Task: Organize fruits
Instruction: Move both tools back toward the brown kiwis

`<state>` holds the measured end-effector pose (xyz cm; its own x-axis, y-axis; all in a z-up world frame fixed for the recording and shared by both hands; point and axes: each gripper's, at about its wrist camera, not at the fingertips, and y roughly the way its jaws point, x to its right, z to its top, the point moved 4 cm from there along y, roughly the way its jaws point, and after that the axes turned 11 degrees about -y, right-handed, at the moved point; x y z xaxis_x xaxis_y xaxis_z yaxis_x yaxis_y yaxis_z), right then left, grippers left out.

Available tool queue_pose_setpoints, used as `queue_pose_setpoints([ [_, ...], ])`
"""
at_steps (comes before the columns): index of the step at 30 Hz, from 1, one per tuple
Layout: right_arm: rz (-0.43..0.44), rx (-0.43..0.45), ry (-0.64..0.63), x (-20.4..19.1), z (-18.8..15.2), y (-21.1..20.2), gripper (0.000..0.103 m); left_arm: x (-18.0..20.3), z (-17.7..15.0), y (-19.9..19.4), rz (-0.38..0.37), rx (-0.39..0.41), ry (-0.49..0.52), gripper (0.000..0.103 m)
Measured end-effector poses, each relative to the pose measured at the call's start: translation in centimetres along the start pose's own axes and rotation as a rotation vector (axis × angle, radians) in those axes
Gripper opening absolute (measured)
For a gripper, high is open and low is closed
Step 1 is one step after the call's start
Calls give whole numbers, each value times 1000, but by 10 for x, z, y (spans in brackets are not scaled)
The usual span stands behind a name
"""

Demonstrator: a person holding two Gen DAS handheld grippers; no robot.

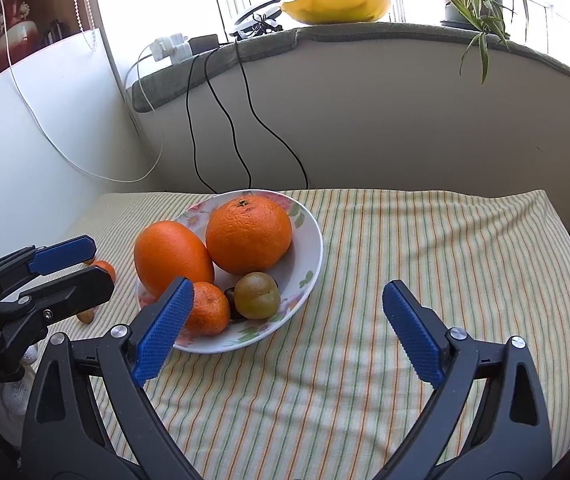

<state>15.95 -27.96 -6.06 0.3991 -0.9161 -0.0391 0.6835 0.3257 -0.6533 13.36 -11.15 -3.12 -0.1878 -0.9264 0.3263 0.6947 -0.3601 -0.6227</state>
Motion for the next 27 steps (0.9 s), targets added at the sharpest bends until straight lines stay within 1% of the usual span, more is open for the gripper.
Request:
queue_pose_setpoints([
  [9,9,36,-35,-27,5,-14,97,-33,-1,-18,30,23,-50,71],
  [15,56,59,-66,-55,9,-22,97,-65,-5,-31,67,37,-97,71],
  [21,115,59,-112,-85,8,-22,97,-101,-10,-44,112,50,-135,71],
  [22,121,55,-120,-90,7,-21,96,-107,-12,-46,121,51,-141,71],
  [24,137,46,-135,-99,6,-19,91,-121,-15,-50,140,52,-158,71],
  [27,165,29,-158,-113,3,-14,87,-144,-19,-55,165,49,-191,71],
])
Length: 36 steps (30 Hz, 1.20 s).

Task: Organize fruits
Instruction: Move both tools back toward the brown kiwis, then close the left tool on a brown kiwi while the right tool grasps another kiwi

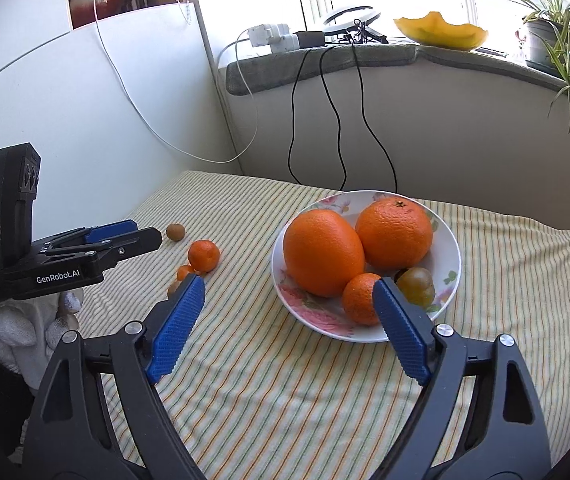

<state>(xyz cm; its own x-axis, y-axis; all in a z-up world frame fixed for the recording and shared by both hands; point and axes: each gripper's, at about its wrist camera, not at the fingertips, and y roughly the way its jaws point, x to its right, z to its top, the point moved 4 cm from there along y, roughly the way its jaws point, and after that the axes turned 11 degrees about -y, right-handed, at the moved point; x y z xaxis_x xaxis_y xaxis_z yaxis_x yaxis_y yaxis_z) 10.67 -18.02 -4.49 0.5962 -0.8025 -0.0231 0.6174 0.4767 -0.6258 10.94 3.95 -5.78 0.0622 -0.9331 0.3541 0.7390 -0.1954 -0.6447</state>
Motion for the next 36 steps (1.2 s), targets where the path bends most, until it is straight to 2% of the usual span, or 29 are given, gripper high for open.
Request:
queue_pose_setpoints([
  [2,18,-10,-11,-7,0,5,83,-14,1,1,21,-1,-15,69],
  [4,40,-22,-22,-15,0,11,80,-26,1,2,32,-6,-34,63],
  [9,82,-54,-68,-39,2,27,71,-49,2,7,45,-17,-71,54],
  [11,96,-66,-88,-47,4,35,68,-53,3,11,44,-27,-79,47],
  [16,128,-98,-126,-65,7,56,62,-57,9,22,39,-38,-86,41],
  [18,146,-115,-130,-72,6,65,55,-58,11,28,39,-45,-88,40],
  [26,221,-178,-120,-89,3,96,48,-70,18,56,46,-92,-120,35],
  [36,238,-226,-126,-99,-1,123,41,-76,18,71,58,-116,-123,31],
])
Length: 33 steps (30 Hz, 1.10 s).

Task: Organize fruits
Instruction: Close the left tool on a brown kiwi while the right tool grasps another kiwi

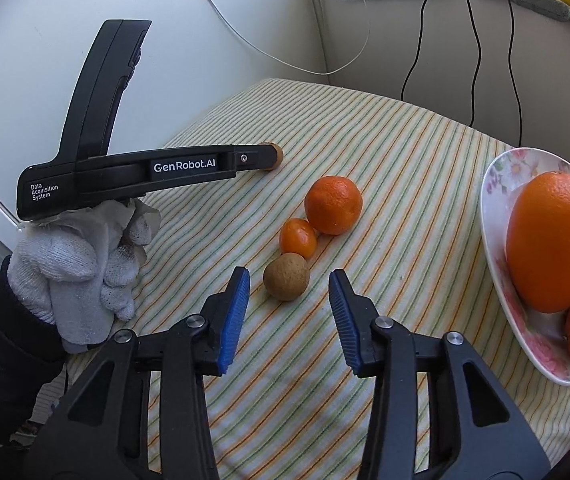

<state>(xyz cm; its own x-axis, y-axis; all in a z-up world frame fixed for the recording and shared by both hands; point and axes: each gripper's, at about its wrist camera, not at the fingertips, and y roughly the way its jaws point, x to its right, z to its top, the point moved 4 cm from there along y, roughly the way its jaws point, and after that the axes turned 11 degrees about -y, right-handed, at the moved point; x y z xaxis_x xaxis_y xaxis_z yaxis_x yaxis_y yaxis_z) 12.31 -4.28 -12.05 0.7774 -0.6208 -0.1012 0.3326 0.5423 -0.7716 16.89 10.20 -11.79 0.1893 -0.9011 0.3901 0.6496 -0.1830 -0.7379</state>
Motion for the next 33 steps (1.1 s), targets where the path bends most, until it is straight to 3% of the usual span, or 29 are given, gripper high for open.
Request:
queue_pose_setpoints([
  [12,5,-13,4,-5,1,15,27,6,2,9,-5,-9,32,25],
  [33,-2,14,27,-4,-3,3,27,10,-2,-5,-1,24,49,23],
])
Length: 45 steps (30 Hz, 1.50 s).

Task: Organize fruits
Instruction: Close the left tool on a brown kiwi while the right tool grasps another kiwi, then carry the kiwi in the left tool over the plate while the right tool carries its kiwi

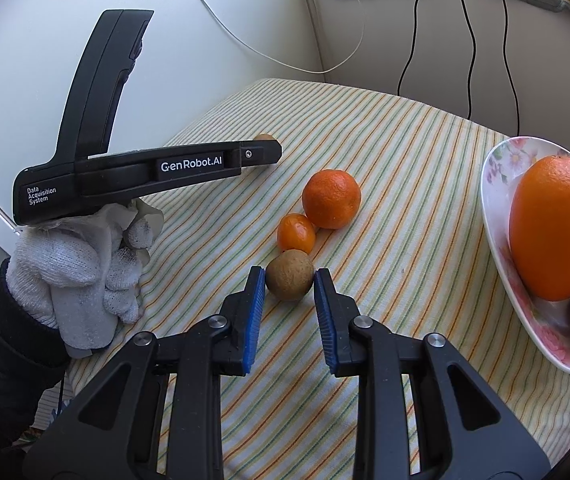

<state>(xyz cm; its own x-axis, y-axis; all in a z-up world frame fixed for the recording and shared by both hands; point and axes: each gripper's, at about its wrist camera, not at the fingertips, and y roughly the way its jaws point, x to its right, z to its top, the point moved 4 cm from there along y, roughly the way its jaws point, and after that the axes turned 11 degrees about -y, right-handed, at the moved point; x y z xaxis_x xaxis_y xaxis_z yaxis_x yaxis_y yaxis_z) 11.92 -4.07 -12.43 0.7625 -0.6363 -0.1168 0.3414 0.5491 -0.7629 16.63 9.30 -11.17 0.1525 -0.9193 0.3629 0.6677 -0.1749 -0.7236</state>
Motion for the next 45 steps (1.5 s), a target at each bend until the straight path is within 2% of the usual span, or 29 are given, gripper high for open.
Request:
queue_pose_setpoints([
  [7,0,25,4,0,-3,-16,27,8,-4,-16,-26,21,5,23],
  [17,-28,77,33,12,-14,-55,27,42,-6,-31,-77,44,47,23],
  [27,-91,135,98,43,-26,-93,27,83,-2,-21,-120,30,106,23],
  [37,-190,183,159,83,-36,-130,27,115,3,-7,-158,14,148,23],
  [45,-231,197,200,114,-39,-141,27,144,9,8,-185,-2,180,23],
])
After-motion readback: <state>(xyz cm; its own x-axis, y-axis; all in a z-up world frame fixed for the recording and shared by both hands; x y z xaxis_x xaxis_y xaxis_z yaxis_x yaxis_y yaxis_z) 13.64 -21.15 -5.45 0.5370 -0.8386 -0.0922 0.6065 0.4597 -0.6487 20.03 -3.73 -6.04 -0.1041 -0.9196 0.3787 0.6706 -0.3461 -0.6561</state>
